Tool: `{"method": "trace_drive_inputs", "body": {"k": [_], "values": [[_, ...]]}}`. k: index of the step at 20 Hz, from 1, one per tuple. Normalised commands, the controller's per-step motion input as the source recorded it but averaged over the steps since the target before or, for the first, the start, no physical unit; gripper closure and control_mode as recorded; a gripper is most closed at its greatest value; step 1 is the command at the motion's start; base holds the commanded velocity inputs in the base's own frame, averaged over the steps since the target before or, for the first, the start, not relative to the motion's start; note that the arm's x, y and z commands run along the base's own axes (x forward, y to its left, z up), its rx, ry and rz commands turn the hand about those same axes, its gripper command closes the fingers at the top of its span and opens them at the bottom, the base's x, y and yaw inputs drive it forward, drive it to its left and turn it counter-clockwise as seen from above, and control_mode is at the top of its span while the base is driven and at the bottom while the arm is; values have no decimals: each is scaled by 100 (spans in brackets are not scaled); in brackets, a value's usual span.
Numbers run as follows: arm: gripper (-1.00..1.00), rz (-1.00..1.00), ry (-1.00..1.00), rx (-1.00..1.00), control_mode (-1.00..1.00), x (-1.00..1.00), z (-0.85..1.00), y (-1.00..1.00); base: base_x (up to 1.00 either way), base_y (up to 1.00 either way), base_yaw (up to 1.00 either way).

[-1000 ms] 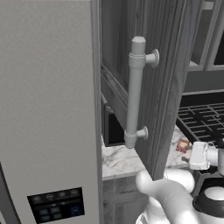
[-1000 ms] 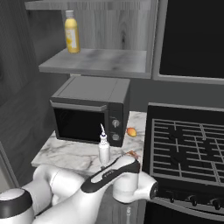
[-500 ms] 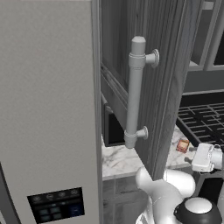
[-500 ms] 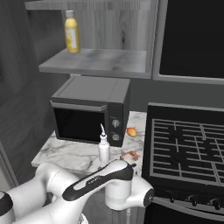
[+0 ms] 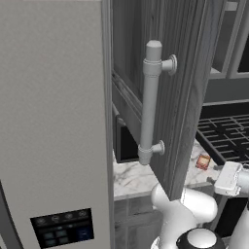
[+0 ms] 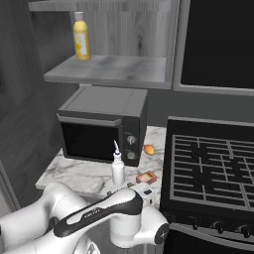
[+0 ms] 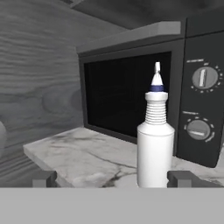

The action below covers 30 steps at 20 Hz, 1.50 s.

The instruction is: Pick the spray and bar soap from the cabinet and place them on the counter.

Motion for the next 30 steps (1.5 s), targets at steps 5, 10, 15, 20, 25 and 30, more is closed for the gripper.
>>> {"method": "trace_drive_inputs", "body": {"k": [5,10,15,20,25,30], "values": [[-100,-12,0,0,-100,-12,11,1,0,0,0],[-100,-6,1,-2,-100,-15,13,5,0,0,0],[-100,-10,5,-1,-100,-12,11,9,0,0,0],[-100,-9,11,0,-100,-7,19,15,0,0,0],[-100,-6,17,0,-100,-8,18,14,0,0,0],[-100,-9,16,0,-100,-13,9,8,0,0,0]]}}
